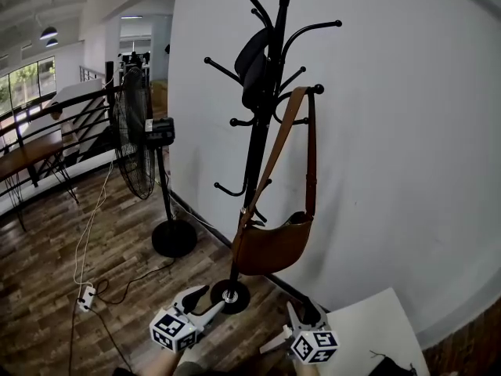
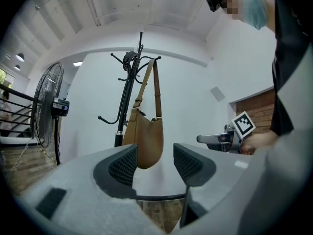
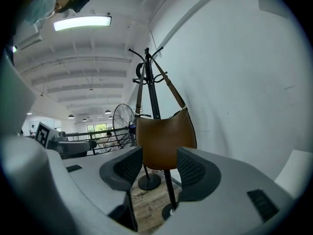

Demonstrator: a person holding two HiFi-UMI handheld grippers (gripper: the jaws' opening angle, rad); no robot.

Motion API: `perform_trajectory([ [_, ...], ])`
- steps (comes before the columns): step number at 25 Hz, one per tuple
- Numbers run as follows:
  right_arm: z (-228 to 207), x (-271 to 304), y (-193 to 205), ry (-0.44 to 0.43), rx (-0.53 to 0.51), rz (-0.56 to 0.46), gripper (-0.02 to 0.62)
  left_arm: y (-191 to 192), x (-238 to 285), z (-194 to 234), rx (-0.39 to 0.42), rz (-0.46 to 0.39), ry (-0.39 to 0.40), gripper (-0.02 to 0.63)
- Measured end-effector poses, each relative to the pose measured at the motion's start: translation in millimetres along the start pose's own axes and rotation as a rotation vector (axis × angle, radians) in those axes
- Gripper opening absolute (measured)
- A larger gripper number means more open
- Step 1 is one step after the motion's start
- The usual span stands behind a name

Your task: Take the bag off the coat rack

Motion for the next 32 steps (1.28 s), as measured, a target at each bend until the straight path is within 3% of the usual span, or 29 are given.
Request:
perform_trajectory([
  [6, -5, 20, -3, 0.018, 0.013, 0.005, 0.201, -5, 18, 21, -0.003, 0.003, 0.009, 0.225],
  [21, 30, 74, -42, 0.180, 0.004, -0.049, 0.201, -48, 49, 106, 0.046, -0.002, 0.143, 0.225],
  [32, 41, 107, -88, 0.333, -0.058, -0.154, 0.198, -91, 81, 150, 0.169, -0.011, 0.320, 0.232],
])
Point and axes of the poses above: the fingertips, and each gripper's own axes: x forward along the fingers, z to its left, y out of its underside, the point moved 8 cm from there along -x, backward along the fingers, and after that the axes turned 9 degrees about z, right-handed, at the moved point
